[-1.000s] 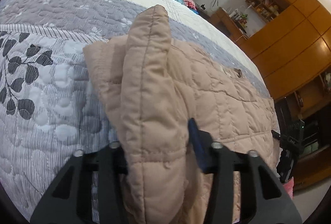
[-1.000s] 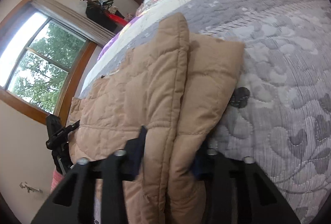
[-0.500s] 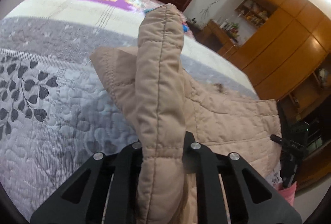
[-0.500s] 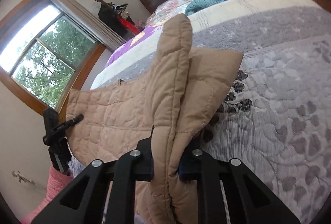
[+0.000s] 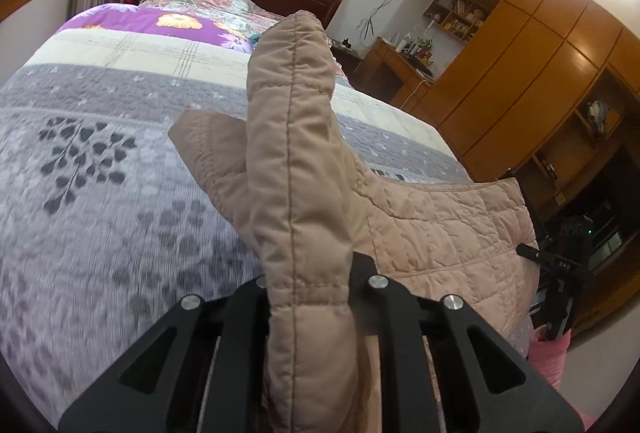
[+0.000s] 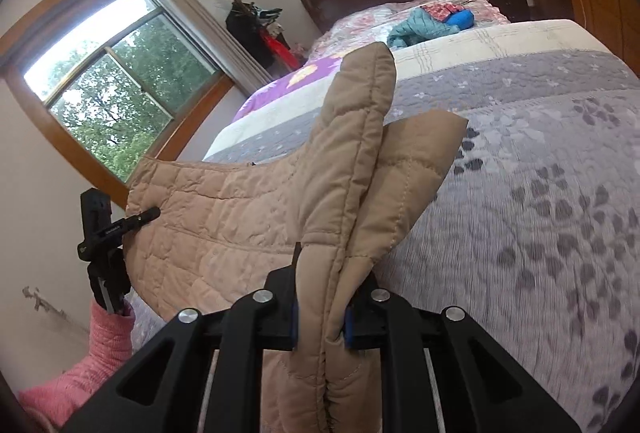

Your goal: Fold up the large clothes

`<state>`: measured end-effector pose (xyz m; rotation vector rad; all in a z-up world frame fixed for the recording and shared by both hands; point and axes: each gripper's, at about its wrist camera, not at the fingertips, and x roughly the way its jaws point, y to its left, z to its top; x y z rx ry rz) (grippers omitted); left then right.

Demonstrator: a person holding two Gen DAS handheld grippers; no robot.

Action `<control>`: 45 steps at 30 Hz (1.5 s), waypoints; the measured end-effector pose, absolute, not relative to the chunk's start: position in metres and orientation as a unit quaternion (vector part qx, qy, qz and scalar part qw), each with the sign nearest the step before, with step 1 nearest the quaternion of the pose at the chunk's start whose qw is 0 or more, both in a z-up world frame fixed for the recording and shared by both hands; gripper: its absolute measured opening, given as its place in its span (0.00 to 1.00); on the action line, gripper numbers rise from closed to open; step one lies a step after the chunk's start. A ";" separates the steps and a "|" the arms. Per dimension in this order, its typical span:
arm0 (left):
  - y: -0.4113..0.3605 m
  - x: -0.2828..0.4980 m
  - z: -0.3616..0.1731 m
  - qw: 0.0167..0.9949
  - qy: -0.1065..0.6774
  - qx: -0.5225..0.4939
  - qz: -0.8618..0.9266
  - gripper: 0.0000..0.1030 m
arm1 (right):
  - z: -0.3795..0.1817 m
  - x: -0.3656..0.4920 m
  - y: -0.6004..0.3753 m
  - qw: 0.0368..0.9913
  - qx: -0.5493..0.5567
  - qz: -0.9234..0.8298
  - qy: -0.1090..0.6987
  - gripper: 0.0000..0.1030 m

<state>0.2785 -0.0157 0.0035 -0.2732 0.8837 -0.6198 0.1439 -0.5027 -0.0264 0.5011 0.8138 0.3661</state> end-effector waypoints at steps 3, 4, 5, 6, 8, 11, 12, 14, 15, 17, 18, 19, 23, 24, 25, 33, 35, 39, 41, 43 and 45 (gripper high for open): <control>-0.005 0.249 0.002 0.850 0.418 -0.127 -0.295 0.12 | -0.028 0.124 -0.496 0.870 0.235 0.179 0.396 0.15; -0.003 0.239 -0.001 0.850 0.419 -0.122 -0.294 0.12 | -0.030 0.118 -0.494 0.868 0.233 0.181 0.399 0.15; -0.001 0.232 -0.004 0.850 0.421 -0.118 -0.293 0.12 | -0.033 0.113 -0.491 0.866 0.234 0.182 0.404 0.15; 0.001 0.224 -0.009 0.850 0.423 -0.115 -0.291 0.12 | -0.036 0.109 -0.488 0.863 0.235 0.182 0.409 0.15; 0.005 0.216 -0.019 0.847 0.431 -0.113 -0.289 0.12 | -0.043 0.107 -0.484 0.858 0.237 0.182 0.417 0.15; 0.011 0.210 -0.042 0.842 0.447 -0.113 -0.279 0.12 | -0.062 0.099 -0.478 0.849 0.241 0.180 0.434 0.15; 0.013 0.208 -0.049 0.843 0.450 -0.110 -0.275 0.13 | -0.071 0.098 -0.478 0.846 0.245 0.177 0.440 0.15; 0.015 0.207 -0.068 0.843 0.459 -0.095 -0.263 0.13 | -0.089 0.097 -0.479 0.838 0.255 0.170 0.452 0.15; 0.016 0.207 -0.077 0.843 0.464 -0.089 -0.258 0.14 | -0.096 0.097 -0.481 0.836 0.257 0.165 0.455 0.16; 0.020 0.204 -0.091 0.843 0.471 -0.081 -0.248 0.15 | -0.108 0.096 -0.483 0.832 0.265 0.156 0.462 0.17; 0.022 0.204 -0.098 0.841 0.475 -0.080 -0.244 0.16 | -0.116 0.097 -0.486 0.828 0.271 0.151 0.466 0.17; 0.024 0.202 -0.103 0.840 0.480 -0.082 -0.241 0.17 | -0.124 0.098 -0.488 0.824 0.278 0.147 0.471 0.17; 0.026 0.203 -0.122 0.836 0.489 -0.077 -0.235 0.23 | -0.142 0.100 -0.492 0.818 0.288 0.134 0.480 0.20; 0.025 0.204 -0.126 0.837 0.490 -0.072 -0.233 0.24 | -0.146 0.101 -0.493 0.815 0.293 0.132 0.482 0.21; 0.024 0.203 -0.128 0.837 0.491 -0.069 -0.232 0.25 | -0.150 0.102 -0.494 0.813 0.296 0.131 0.484 0.21; 0.025 0.201 -0.148 0.842 0.483 -0.077 -0.229 0.34 | -0.178 0.105 -0.497 0.795 0.332 0.138 0.488 0.27; 0.025 0.201 -0.148 0.842 0.483 -0.081 -0.226 0.35 | -0.179 0.103 -0.497 0.796 0.335 0.139 0.484 0.28; 0.024 0.199 -0.144 0.847 0.485 -0.082 -0.203 0.41 | -0.180 0.097 -0.499 0.798 0.338 0.131 0.482 0.32; 0.022 0.194 -0.138 0.854 0.483 -0.075 -0.176 0.45 | -0.179 0.093 -0.501 0.798 0.340 0.126 0.481 0.36; 0.021 0.186 -0.129 0.862 0.479 -0.068 -0.150 0.46 | -0.174 0.088 -0.500 0.804 0.330 0.114 0.481 0.42; 0.022 0.177 -0.121 0.868 0.475 -0.061 -0.133 0.46 | -0.164 0.080 -0.500 0.813 0.312 0.099 0.481 0.42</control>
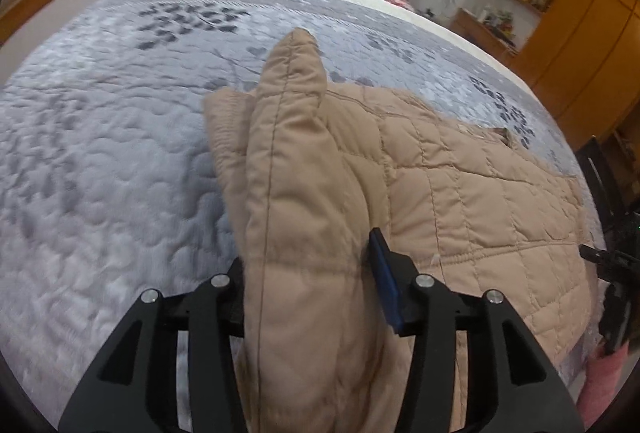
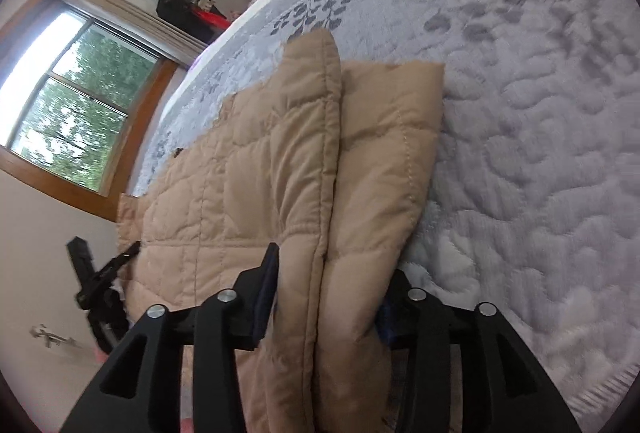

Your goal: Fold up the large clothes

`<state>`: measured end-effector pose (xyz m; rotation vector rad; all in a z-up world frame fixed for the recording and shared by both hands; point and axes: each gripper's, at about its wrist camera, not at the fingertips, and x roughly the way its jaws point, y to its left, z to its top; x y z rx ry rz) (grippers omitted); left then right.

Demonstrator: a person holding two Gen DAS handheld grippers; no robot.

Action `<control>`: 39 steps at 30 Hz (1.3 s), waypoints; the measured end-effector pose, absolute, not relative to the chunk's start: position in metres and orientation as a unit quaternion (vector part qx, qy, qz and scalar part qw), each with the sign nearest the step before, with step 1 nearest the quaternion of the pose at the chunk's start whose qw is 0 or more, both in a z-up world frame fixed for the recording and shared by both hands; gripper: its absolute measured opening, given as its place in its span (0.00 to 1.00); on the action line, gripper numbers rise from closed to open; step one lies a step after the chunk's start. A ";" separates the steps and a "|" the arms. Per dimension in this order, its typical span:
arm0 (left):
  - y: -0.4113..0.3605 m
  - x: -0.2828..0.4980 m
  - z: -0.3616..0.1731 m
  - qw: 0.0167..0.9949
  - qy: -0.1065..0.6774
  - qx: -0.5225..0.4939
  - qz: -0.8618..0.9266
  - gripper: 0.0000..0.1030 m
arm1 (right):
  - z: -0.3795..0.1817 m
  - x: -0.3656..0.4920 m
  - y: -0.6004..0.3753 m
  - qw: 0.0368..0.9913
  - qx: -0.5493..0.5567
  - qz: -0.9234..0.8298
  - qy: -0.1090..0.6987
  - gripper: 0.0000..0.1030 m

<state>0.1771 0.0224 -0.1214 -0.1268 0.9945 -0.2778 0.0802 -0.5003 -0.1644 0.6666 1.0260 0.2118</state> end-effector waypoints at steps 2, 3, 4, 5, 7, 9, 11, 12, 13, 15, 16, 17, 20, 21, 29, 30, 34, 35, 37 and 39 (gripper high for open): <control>0.024 0.167 -0.113 0.875 0.467 -0.050 -0.121 0.45 | -0.156 0.072 -0.501 0.820 0.300 0.089 0.479 0.42; 0.025 0.161 -0.108 0.879 0.462 -0.043 -0.113 0.45 | -0.148 0.064 -0.502 0.826 0.289 0.081 0.476 0.42; 0.026 0.156 -0.104 0.881 0.459 -0.039 -0.107 0.45 | -0.143 0.059 -0.502 0.831 0.281 0.075 0.474 0.42; 0.028 0.149 -0.097 0.885 0.453 -0.038 -0.102 0.45 | -0.137 0.052 -0.501 0.837 0.272 0.067 0.470 0.42; 0.032 0.138 -0.089 0.890 0.444 -0.039 -0.097 0.45 | -0.127 0.038 -0.500 0.846 0.256 0.057 0.464 0.42; 0.036 0.122 -0.080 0.895 0.436 -0.037 -0.089 0.46 | -0.117 0.025 -0.492 0.854 0.239 0.053 0.459 0.42; 0.037 0.109 -0.075 0.899 0.431 -0.032 -0.078 0.46 | -0.111 0.017 -0.483 0.859 0.223 0.056 0.457 0.42; 0.037 0.102 -0.072 0.901 0.426 -0.029 -0.075 0.46 | -0.107 0.013 -0.476 0.862 0.213 0.060 0.456 0.42; 0.035 0.096 -0.071 0.903 0.422 -0.028 -0.076 0.46 | -0.103 0.009 -0.468 0.864 0.204 0.065 0.455 0.42; 0.032 0.084 -0.069 0.905 0.417 -0.027 -0.082 0.46 | -0.098 0.004 -0.455 0.867 0.190 0.075 0.455 0.40; 0.029 0.078 -0.069 0.906 0.415 -0.026 -0.085 0.46 | -0.096 0.002 -0.448 0.868 0.182 0.079 0.456 0.39; 0.026 0.072 -0.069 0.906 0.413 -0.025 -0.088 0.46 | -0.095 0.000 -0.443 0.868 0.178 0.082 0.457 0.39; 0.019 0.060 -0.069 0.907 0.408 -0.020 -0.097 0.46 | -0.090 -0.004 -0.429 0.871 0.157 0.082 0.458 0.38; 0.016 0.056 -0.069 0.909 0.404 -0.014 -0.097 0.46 | -0.088 -0.005 -0.426 0.874 0.148 0.077 0.456 0.38; 0.004 0.046 -0.068 0.914 0.393 0.007 -0.100 0.47 | -0.056 -0.021 -0.411 0.895 0.110 0.092 0.423 0.38; 0.004 0.047 -0.069 0.914 0.393 0.008 -0.100 0.47 | -0.055 -0.021 -0.409 0.896 0.104 0.093 0.421 0.38; 0.000 0.049 -0.073 0.914 0.394 0.012 -0.099 0.48 | -0.075 -0.008 -0.405 0.882 0.108 0.097 0.449 0.38; -0.001 0.050 -0.074 0.913 0.395 0.015 -0.097 0.48 | -0.082 -0.004 -0.405 0.879 0.108 0.093 0.456 0.38; -0.003 0.052 -0.077 0.913 0.396 0.020 -0.096 0.49 | -0.094 0.000 -0.406 0.875 0.108 0.086 0.464 0.38; -0.006 0.053 -0.078 0.913 0.396 0.026 -0.095 0.50 | -0.106 0.004 -0.409 0.869 0.116 0.082 0.473 0.38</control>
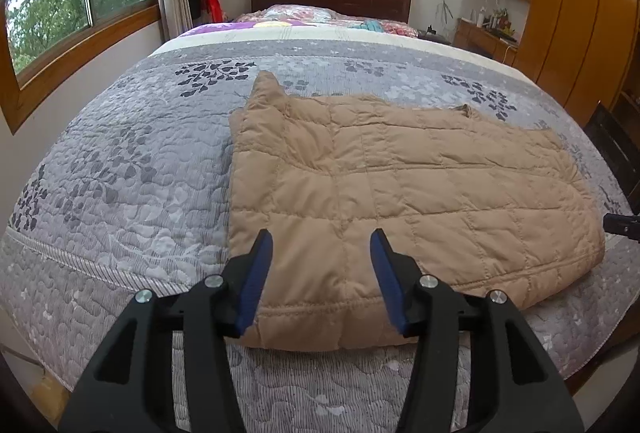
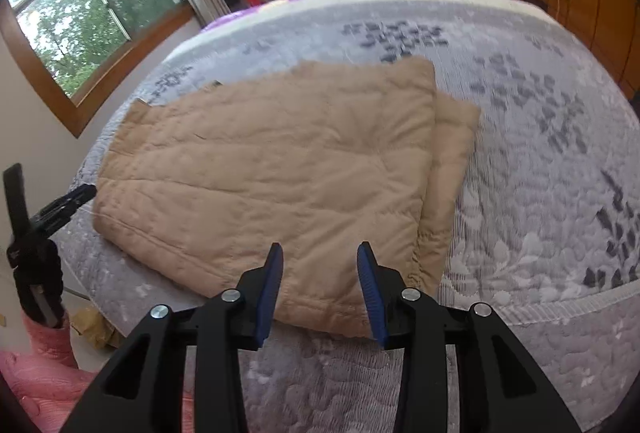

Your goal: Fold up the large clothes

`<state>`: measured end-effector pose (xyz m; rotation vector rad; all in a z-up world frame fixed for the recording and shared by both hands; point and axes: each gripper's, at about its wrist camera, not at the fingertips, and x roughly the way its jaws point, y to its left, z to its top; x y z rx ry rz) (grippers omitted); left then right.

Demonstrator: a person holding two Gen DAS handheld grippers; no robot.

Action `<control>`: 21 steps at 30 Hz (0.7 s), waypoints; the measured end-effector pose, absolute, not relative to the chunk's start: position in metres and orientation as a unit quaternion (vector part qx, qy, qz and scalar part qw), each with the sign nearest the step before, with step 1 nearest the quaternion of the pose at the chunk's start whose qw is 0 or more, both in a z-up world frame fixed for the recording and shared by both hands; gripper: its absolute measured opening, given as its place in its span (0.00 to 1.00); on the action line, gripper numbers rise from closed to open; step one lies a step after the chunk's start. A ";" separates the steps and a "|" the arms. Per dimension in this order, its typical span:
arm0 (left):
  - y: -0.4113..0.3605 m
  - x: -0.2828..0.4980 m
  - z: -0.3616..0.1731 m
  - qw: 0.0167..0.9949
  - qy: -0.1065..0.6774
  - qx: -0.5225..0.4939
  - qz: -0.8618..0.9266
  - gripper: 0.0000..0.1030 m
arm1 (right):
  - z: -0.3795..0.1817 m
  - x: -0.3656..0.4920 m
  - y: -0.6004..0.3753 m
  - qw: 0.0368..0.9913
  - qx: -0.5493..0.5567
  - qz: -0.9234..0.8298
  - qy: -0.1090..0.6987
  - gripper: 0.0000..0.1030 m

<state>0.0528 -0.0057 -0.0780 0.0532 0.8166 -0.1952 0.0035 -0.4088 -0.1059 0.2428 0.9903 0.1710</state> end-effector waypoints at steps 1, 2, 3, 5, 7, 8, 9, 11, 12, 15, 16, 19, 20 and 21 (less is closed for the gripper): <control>-0.007 0.054 -0.080 0.912 0.397 0.030 -0.094 0.50 | -0.111 0.004 -0.411 0.867 0.120 0.080 0.477 0.37; -0.009 0.055 -0.082 0.912 0.399 0.032 -0.093 0.51 | -0.116 0.005 -0.412 0.865 0.123 0.078 0.481 0.35; -0.010 0.058 -0.085 0.910 0.403 0.033 -0.092 0.51 | -0.121 0.006 -0.414 0.862 0.127 0.077 0.485 0.34; -0.010 0.062 -0.092 0.906 0.411 0.032 -0.093 0.51 | -0.132 0.008 -0.418 0.856 0.133 0.076 0.494 0.30; -0.010 0.068 -0.101 0.902 0.422 0.031 -0.090 0.51 | -0.141 0.011 -0.421 0.851 0.137 0.075 0.502 0.26; -0.009 0.071 -0.107 0.899 0.428 0.029 -0.089 0.51 | -0.148 0.012 -0.422 0.847 0.142 0.078 0.506 0.26; -0.008 0.073 -0.111 0.897 0.432 0.027 -0.089 0.51 | -0.151 0.013 -0.422 0.846 0.144 0.080 0.508 0.26; -0.005 0.076 -0.118 0.895 0.436 0.016 -0.092 0.51 | -0.156 0.014 -0.422 0.845 0.145 0.082 0.508 0.26; -0.003 0.076 -0.119 0.895 0.436 0.013 -0.094 0.51 | -0.156 0.014 -0.421 0.846 0.142 0.081 0.508 0.26; 0.003 0.071 -0.115 0.896 0.434 -0.001 -0.097 0.51 | -0.156 0.013 -0.419 0.847 0.132 0.075 0.510 0.26; 0.006 0.068 -0.113 0.895 0.435 -0.008 -0.098 0.51 | -0.155 0.013 -0.418 0.847 0.131 0.074 0.510 0.26; 0.025 0.056 -0.107 0.889 0.445 -0.054 -0.092 0.56 | -0.155 0.013 -0.419 0.847 0.135 0.076 0.509 0.26; 0.034 0.051 -0.105 0.887 0.449 -0.073 -0.087 0.57 | -0.156 0.014 -0.418 0.847 0.136 0.077 0.508 0.26; 0.044 0.044 -0.105 0.883 0.453 -0.096 -0.080 0.58 | -0.156 0.014 -0.419 0.847 0.139 0.078 0.507 0.26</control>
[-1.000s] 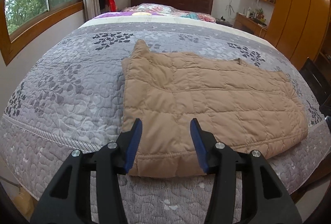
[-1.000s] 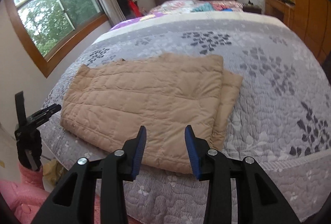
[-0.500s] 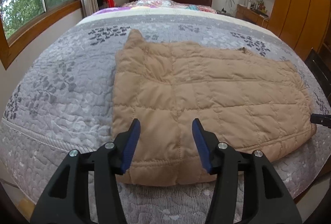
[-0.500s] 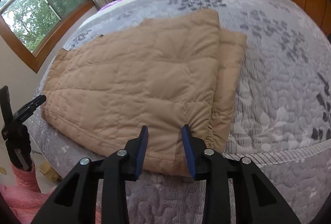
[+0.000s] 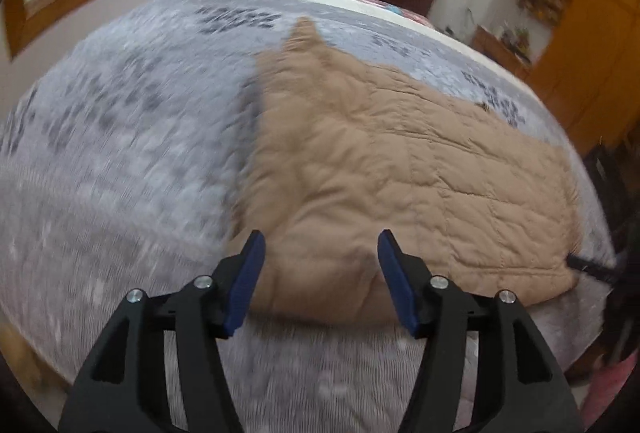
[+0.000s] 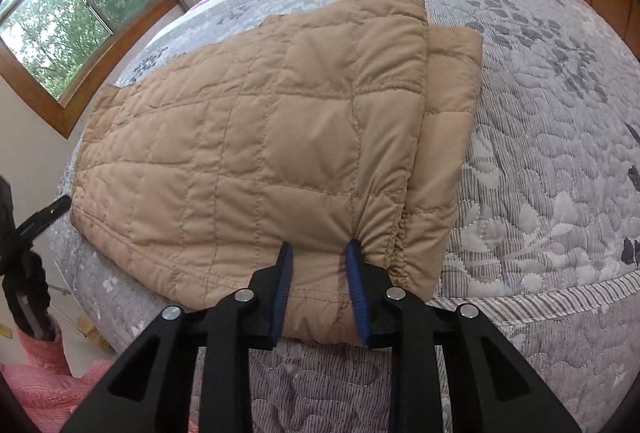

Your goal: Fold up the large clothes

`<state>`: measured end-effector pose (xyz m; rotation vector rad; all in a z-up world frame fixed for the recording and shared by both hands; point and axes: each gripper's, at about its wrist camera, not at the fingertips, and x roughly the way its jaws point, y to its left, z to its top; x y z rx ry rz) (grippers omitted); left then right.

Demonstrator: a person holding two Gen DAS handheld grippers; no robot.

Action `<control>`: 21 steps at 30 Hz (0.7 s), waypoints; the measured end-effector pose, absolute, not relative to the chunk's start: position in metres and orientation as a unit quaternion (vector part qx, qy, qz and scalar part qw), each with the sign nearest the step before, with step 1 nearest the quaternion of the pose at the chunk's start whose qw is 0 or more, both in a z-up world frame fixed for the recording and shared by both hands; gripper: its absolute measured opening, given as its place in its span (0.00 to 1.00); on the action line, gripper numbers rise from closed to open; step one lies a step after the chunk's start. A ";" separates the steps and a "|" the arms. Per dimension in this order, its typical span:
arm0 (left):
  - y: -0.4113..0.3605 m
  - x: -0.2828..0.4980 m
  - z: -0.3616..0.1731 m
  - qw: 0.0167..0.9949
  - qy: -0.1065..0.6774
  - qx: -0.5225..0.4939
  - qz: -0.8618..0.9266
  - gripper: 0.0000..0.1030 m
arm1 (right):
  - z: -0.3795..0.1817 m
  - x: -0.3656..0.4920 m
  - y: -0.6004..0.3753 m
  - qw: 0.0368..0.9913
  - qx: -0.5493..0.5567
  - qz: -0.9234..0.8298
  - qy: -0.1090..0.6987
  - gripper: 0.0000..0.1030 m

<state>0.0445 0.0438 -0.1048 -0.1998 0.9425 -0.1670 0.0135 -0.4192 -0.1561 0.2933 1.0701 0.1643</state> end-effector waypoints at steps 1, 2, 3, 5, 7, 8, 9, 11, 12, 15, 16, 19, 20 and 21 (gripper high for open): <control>0.051 0.040 -0.106 0.879 0.457 -0.115 -0.074 0.59 | -0.156 0.013 -0.420 0.847 0.141 0.079 0.507 0.26; 0.057 0.037 -0.108 0.874 0.462 -0.134 -0.069 0.59 | -0.156 0.014 -0.420 0.847 0.141 0.079 0.506 0.26; 0.064 0.034 -0.112 0.866 0.469 -0.161 -0.069 0.59 | -0.156 0.014 -0.419 0.847 0.142 0.080 0.506 0.26; 0.072 0.032 -0.121 0.849 0.476 -0.213 -0.083 0.59 | -0.156 0.012 -0.421 0.847 0.144 0.082 0.505 0.26; 0.079 0.034 -0.131 0.834 0.479 -0.259 -0.092 0.60 | -0.156 0.011 -0.423 0.847 0.145 0.084 0.505 0.26; 0.082 0.035 -0.138 0.821 0.481 -0.291 -0.098 0.60 | -0.156 0.011 -0.424 0.847 0.146 0.085 0.504 0.26; 0.085 0.036 -0.146 0.807 0.483 -0.324 -0.107 0.60 | -0.156 0.011 -0.425 0.847 0.148 0.087 0.504 0.26; 0.090 0.038 -0.159 0.787 0.481 -0.370 -0.114 0.60 | -0.156 0.010 -0.427 0.847 0.148 0.089 0.503 0.26; 0.092 0.039 -0.163 0.782 0.473 -0.389 -0.114 0.60 | -0.156 0.010 -0.427 0.847 0.149 0.090 0.502 0.26; 0.097 0.039 -0.167 0.781 0.445 -0.425 -0.110 0.60 | -0.156 0.008 -0.430 0.848 0.150 0.092 0.501 0.26; 0.099 0.040 -0.168 0.781 0.438 -0.432 -0.108 0.60 | -0.156 0.008 -0.430 0.847 0.151 0.093 0.501 0.26; 0.098 0.044 -0.172 0.785 0.433 -0.432 -0.096 0.45 | -0.156 0.007 -0.431 0.847 0.152 0.094 0.500 0.26; 0.096 0.045 -0.173 0.789 0.431 -0.427 -0.093 0.38 | -0.156 0.006 -0.431 0.847 0.153 0.094 0.500 0.26; 0.094 0.046 -0.173 0.793 0.427 -0.424 -0.095 0.28 | -0.157 0.006 -0.431 0.847 0.154 0.095 0.499 0.26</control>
